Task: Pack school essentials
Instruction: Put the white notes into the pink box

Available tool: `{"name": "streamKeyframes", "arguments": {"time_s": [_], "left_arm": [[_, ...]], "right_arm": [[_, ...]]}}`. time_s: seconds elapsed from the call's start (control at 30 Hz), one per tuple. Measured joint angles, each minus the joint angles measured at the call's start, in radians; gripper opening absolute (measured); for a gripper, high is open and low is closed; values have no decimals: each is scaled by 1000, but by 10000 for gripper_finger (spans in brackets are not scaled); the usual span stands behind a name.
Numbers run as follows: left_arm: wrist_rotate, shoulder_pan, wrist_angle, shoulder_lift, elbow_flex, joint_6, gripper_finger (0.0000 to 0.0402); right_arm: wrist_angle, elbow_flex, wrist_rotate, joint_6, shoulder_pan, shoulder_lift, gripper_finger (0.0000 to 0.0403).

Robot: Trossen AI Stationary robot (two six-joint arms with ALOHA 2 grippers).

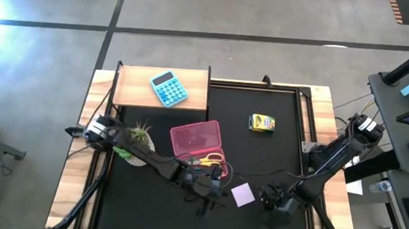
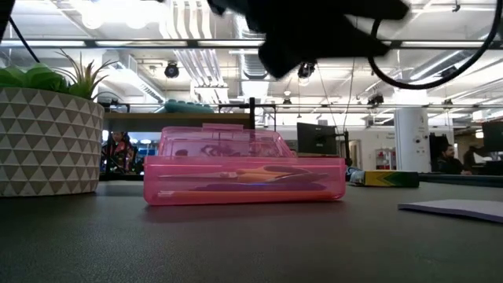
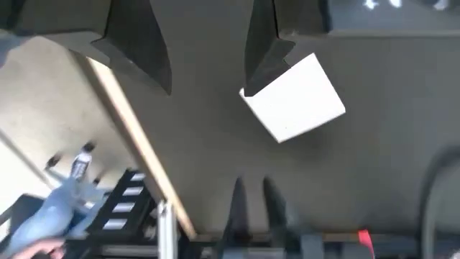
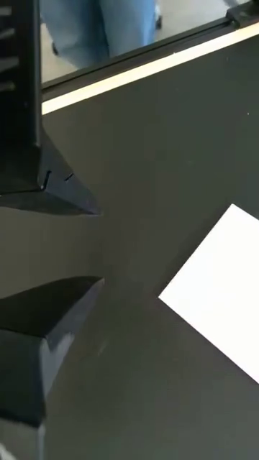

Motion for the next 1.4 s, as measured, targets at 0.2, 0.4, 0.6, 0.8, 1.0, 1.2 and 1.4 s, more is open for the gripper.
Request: {"name": "streamKeyframes", "arguments": {"time_s": [0.2,0.4,0.6,0.8,1.0,1.2,1.4], "left_arm": [[-96,1,2,88,48,25,157],[-149,5,-3,148,89,85,157],[-155,7,-2,179,109,106,157],[-171,29,-4,204,107,156,157],[-174,48,-4,222,107,156,157],[-150,60,-9,236,107,156,157],[-144,63,-10,237,107,156,157]], "right_arm": [[-2,-2,65,13,34,0,127],[-9,-6,128,-150,37,11,127],[-7,-7,134,-247,37,71,125],[7,-7,137,-286,37,146,125],[36,-6,176,-290,38,174,125],[48,-7,239,-289,26,175,125],[53,-7,244,-296,0,186,125]]}}
